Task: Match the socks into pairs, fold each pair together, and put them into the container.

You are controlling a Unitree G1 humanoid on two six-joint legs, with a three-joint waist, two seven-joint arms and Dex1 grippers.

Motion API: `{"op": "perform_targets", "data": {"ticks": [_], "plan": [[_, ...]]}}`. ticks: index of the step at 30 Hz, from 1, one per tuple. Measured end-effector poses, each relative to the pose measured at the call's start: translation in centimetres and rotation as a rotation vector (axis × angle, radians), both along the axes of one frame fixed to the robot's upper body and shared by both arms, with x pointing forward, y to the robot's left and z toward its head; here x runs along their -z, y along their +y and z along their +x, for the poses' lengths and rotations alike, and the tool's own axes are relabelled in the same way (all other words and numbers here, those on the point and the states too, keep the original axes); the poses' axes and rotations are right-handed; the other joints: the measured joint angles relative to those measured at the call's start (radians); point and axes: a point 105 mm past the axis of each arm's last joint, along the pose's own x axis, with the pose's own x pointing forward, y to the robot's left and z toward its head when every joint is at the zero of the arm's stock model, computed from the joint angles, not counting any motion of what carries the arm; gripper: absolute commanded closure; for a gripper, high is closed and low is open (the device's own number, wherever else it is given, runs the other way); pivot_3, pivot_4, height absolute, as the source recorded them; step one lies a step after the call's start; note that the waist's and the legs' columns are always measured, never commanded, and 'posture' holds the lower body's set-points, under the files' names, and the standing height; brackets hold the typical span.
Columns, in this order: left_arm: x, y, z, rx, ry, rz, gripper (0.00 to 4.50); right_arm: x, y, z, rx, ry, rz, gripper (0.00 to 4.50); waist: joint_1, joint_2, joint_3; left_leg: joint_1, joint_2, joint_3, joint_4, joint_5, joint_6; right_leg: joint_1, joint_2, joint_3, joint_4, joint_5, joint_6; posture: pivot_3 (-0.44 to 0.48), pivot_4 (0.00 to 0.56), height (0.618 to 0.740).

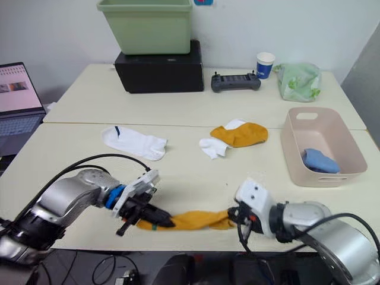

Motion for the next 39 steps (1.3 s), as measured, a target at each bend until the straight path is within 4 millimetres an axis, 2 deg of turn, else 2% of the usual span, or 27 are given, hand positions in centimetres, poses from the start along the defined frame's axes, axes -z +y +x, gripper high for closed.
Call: {"op": "perform_targets", "data": {"ticks": [6,7,10,15,19,22,26,30,33,36,37,39], "plan": [[-0.1,-1.3,3.4,-0.063,-0.037,-0.01,4.5,0.7,-0.3,2.8,0.063,-0.019,-0.054,4.47,-0.001,0.0,0.0,0.0,0.0,0.0,0.0,0.0,0.0,0.0,0.0,0.0,0.0,0.0,0.0,0.0,0.15,0.72],[-0.2,-1.4,3.9,-0.073,-0.035,-0.01,4.5,0.7,-0.4,3.3,0.077,-0.026,-0.053,4.04,-0.002,0.0,0.0,0.0,0.0,0.0,0.0,0.0,0.0,0.0,0.0,0.0,0.0,0.0,0.0,0.0,0.15,0.72],[-0.3,-1.8,5.4,-0.121,-0.043,-0.002,3.81,0.4,-0.8,4.6,0.112,-0.072,-0.057,3.21,0.0,0.0,0.0,0.0,0.0,0.0,0.0,0.0,0.0,0.0,0.0,0.0,0.0,0.0,0.0,0.0,0.15,0.72],[-1.9,-2.3,7.7,-0.213,-0.066,-0.033,2.2,-0.5,-1.0,5.7,0.13,-0.153,-0.056,1.39,-0.001,0.0,0.0,-0.001,0.0,0.0,0.0,0.0,0.0,-0.001,-0.001,-0.001,0.0,0.0,0.0,0.0,0.15,0.72],[-3.5,-1.9,8.9,-0.273,-0.101,-0.066,0.91,-0.8,-1.2,5.6,0.132,-0.185,-0.052,0.0,-0.002,0.0,0.0,-0.001,0.0,0.0,0.0,0.0,0.0,-0.001,-0.001,0.0,0.0,0.0,0.0,0.0,0.15,0.72],[-4.2,-1.2,9.7,-0.329,-0.143,-0.087,0.03,-0.9,-1.4,5.1,0.161,-0.2,-0.024,0.0,-0.002,0.0,0.0,-0.001,0.001,-0.001,0.0,0.0,0.0,-0.001,-0.001,-0.001,0.0,0.0,0.0,0.0,0.15,0.72],[-4.9,0.8,9.3,-0.342,-0.225,-0.069,0.03,-1.5,-1.3,4.1,0.226,-0.212,0.073,0.0,-0.006,0.0,0.0,0.0,0.001,0.0,0.0,0.0,-0.001,-0.001,-0.001,0.0,0.001,0.0,0.0,0.0,0.15,0.72],[-2.7,2.4,8.0,-0.345,-0.261,0.001,0.03,0.4,-1.3,2.5,0.308,-0.131,0.114,0.0,-0.001,0.0,0.0,0.0,0.001,0.0,0.0,0.0,-0.001,0.0,-0.001,0.0,0.001,0.0,0.0,0.0,0.15,0.72],[-0.9,2.4,8.0,-0.356,-0.317,0.038,0.03,1.1,-1.0,2.3,0.363,-0.11,0.142,0.0,0.0,0.0,0.0,0.0,0.0,0.0,0.0,0.0,-0.001,0.0,-0.002,0.0,0.001,0.0,0.0,0.0,0.15,0.72],[-0.6,1.3,8.9,-0.37,-0.423,0.039,0.03,1.9,-0.6,2.4,0.419,-0.099,0.156,0.0,0.005,0.0,0.0,0.0,-0.001,0.0,0.001,0.0,-0.001,0.0,-0.003,0.0,0.001,0.0,0.0,0.0,0.15,0.72],[-0.5,1.2,8.9,-0.371,-0.433,0.036,0.2,2.1,-0.5,2.4,0.433,-0.091,0.157,0.0,0.005,0.0,0.0,0.0,-0.001,0.0,0.001,0.0,0.0,0.0,-0.003,0.0,0.001,0.0,0.0,0.0,0.15,0.72],[-0.4,1.2,8.9,-0.371,-0.449,0.043,0.59,2.8,-0.5,2.4,0.455,-0.078,0.154,0.38,0.001,0.0,0.0,0.0,-0.001,0.001,0.0,0.0,0.0,0.0,-0.003,0.001,0.001,0.0,0.0,0.0,0.15,0.72]]}}
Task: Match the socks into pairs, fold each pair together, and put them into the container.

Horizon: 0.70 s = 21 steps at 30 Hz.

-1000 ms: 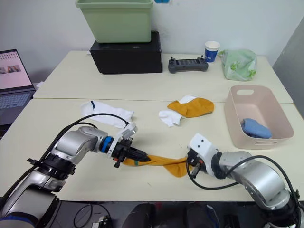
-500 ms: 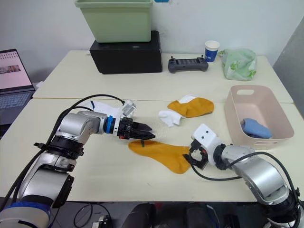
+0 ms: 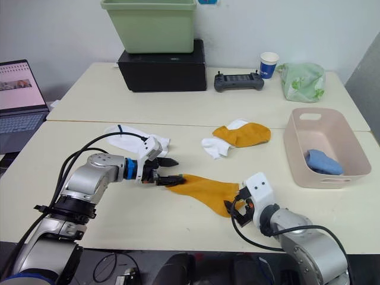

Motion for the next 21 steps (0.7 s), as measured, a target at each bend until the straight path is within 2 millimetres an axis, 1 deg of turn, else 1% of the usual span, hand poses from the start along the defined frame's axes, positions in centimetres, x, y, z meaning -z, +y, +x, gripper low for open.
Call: {"op": "perform_targets", "data": {"ticks": [1,4,6,7,10,11,12,13,16,18,21], "plan": [[0.0,0.1,-0.1,0.002,-0.001,0.007,0.88,0.1,0.0,0.0,0.004,0.0,-0.002,0.6,-0.001,0.0,0.0,0.0,0.0,0.0,0.0,0.0,0.0,0.0,0.0,0.0,0.0,0.0,0.0,0.0,0.15,0.72],[0.4,0.3,-0.6,0.022,0.012,0.021,1.85,0.3,0.1,0.2,0.005,-0.01,-0.023,1.66,-0.003,0.0,0.0,0.001,0.001,0.0,0.0,0.0,0.0,0.0,0.001,0.0,0.0,0.0,0.0,0.0,0.15,0.72],[0.6,0.4,-0.8,0.037,0.013,0.033,2.4,0.4,0.2,0.0,-0.018,-0.012,-0.043,2.27,-0.003,0.0,-0.001,0.001,0.001,0.0,0.0,0.0,0.0,0.001,0.001,0.0,0.0,0.0,0.0,0.0,0.15,0.72],[0.6,0.5,-0.9,0.042,0.011,0.038,2.78,0.5,0.3,-0.1,-0.031,-0.013,-0.046,2.68,-0.003,0.0,-0.001,0.001,0.001,0.0,0.0,0.0,0.0,0.001,0.001,0.0,0.0,0.0,0.0,0.0,0.15,0.72],[0.9,0.5,-1.2,0.056,0.0,0.05,3.65,0.5,0.7,-0.4,-0.074,-0.01,-0.047,3.68,-0.003,0.0,-0.001,0.001,0.001,0.0,0.0,0.0,0.0,0.001,0.001,0.0,0.0,0.0,0.0,0.0,0.15,0.72],[1.0,0.5,-1.5,0.065,0.003,0.051,4.03,0.5,0.7,-0.5,-0.084,-0.008,-0.046,4.12,-0.003,0.0,-0.001,0.001,0.001,0.0,0.0,0.0,0.0,0.001,0.001,0.0,0.0,0.0,0.0,0.0,0.15,0.72],[1.1,0.5,-1.8,0.074,0.01,0.055,4.33,0.5,0.9,-0.6,-0.095,-0.006,-0.04,4.47,-0.003,0.0,-0.001,0.001,0.001,0.0,0.0,0.0,0.0,0.001,0.001,0.0,0.0,0.0,0.0,0.0,0.15,0.72],[1.1,0.5,-2.2,0.085,0.016,0.059,4.46,0.5,0.9,-0.6,-0.1,-0.006,-0.039,4.5,-0.003,0.0,-0.001,0.001,0.001,0.0,0.0,0.0,0.0,0.001,0.001,0.0,0.0,0.0,0.0,0.0,0.15,0.72],[1.2,0.5,-3.0,0.096,0.025,0.06,4.46,0.5,0.9,-0.7,-0.121,-0.004,-0.039,4.5,-0.003,0.0,-0.001,0.001,0.001,0.0,-0.001,0.0,0.0,0.001,0.001,0.0,0.0,0.0,0.0,0.0,0.15,0.72],[1.1,0.7,-3.6,0.071,0.056,0.034,4.46,0.3,1.1,-0.9,-0.15,0.003,-0.024,4.5,-0.005,0.0,-0.001,0.001,0.001,0.0,-0.001,0.0,0.0,0.0,0.001,0.0,0.0,0.0,0.0,0.0,0.15,0.72],[0.5,1.4,-5.0,0.016,0.122,-0.033,4.46,-0.7,1.2,-1.6,-0.212,0.01,0.008,4.5,-0.008,0.0,0.0,0.001,0.002,-0.001,-0.001,0.0,0.0,0.0,0.001,-0.001,0.0,0.0,0.0,0.0,0.15,0.72]]}}
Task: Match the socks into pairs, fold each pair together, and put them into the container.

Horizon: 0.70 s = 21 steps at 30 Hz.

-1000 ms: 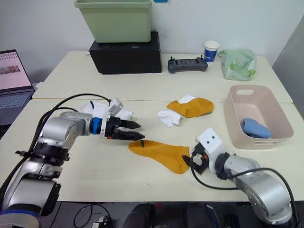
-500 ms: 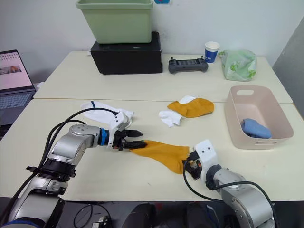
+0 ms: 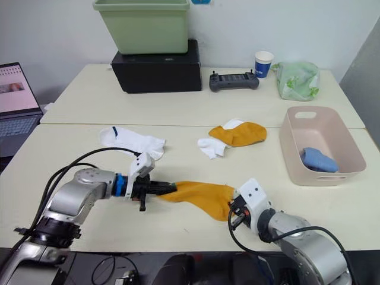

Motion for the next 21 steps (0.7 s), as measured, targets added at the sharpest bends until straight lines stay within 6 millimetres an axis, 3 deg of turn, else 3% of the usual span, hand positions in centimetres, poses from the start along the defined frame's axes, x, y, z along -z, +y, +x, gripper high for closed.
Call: {"op": "perform_targets", "data": {"ticks": [3,9,21], "plan": [[-0.8,0.8,-1.8,-0.025,0.05,-0.04,4.46,-1.0,0.1,-1.0,-0.084,0.03,0.032,4.5,-0.001,0.0,0.0,0.0,0.0,0.0,0.0,0.0,0.0,0.001,0.0,0.0,0.0,0.0,0.0,0.0,0.15,0.72],[1.2,2.0,-4.9,-0.098,0.113,-0.004,4.46,-1.2,-0.5,-2.0,-0.177,0.084,-0.025,4.5,0.006,0.0,0.0,0.001,0.0,0.001,0.0,0.0,0.0,0.001,-0.001,0.001,-0.001,0.0,0.0,0.0,0.15,0.72],[2.3,1.3,-6.0,-0.226,0.025,-0.019,4.46,0.0,-1.0,-1.2,-0.175,0.094,-0.129,4.5,0.009,0.0,0.0,0.001,-0.001,0.001,0.0,0.0,0.0,0.001,-0.001,0.001,-0.001,0.0,0.0,0.0,0.15,0.72]]}}
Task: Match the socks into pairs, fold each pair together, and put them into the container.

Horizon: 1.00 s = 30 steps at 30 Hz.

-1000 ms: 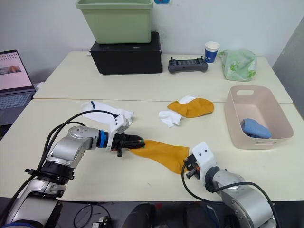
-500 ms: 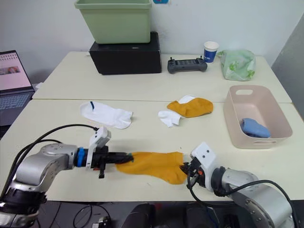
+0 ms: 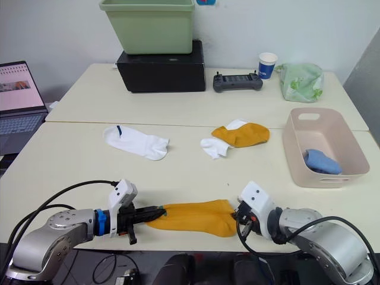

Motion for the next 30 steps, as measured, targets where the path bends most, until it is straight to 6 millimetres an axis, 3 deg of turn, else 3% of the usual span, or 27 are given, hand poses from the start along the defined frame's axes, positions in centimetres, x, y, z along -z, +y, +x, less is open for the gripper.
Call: {"op": "perform_targets", "data": {"ticks": [2,14,16,22,26,30], "plan": [[0.0,-0.1,-0.1,0.001,-0.002,-0.007,4.5,0.1,0.0,0.1,-0.002,-0.008,-0.011,3.99,0.0,0.0,0.0,0.0,0.0,0.0,0.0,0.0,0.0,0.0,0.0,0.0,0.0,0.0,0.0,0.0,0.15,0.72],[-1.2,-0.3,0.3,-0.022,-0.058,-0.025,0.62,-0.4,-0.3,0.8,0.017,-0.067,-0.045,0.0,0.0,0.0,0.0,0.0,0.0,0.0,0.0,0.0,0.0,0.0,0.0,0.0,0.0,0.0,0.0,0.0,0.15,0.72],[-1.8,0.1,0.6,-0.022,-0.089,-0.028,0.03,-1.1,-0.6,0.9,0.023,-0.096,-0.046,0.0,0.0,0.0,0.0,0.0,0.0,0.0,0.0,0.0,0.0,0.0,0.0,-0.001,0.0,0.0,0.0,0.0,0.15,0.72],[-4.6,0.5,2.4,0.015,-0.239,-0.049,0.03,-4.5,-0.5,1.6,0.071,-0.239,0.064,0.0,0.0,0.0,0.0,0.0,0.0,0.0,-0.001,0.0,0.0,0.0,0.0,-0.001,0.0,0.0,0.0,0.0,0.15,0.72],[-8.1,-1.2,4.4,0.084,-0.389,-0.089,0.03,-6.4,-0.8,3.1,0.204,-0.341,0.151,0.0,0.002,0.0,0.0,0.0,-0.001,0.0,0.0,0.0,0.0,0.0,0.0,0.0,-0.001,0.0,0.0,0.0,0.15,0.72],[-10.5,-3.3,5.1,0.205,-0.45,-0.136,0.03,-8.1,-1.8,6.1,0.377,-0.422,0.204,0.0,-0.003,0.0,0.0,0.0,0.0,0.001,-0.001,0.0,0.0,-0.001,0.001,0.001,0.0,0.0,0.0,0.0,0.15,0.72]]}}
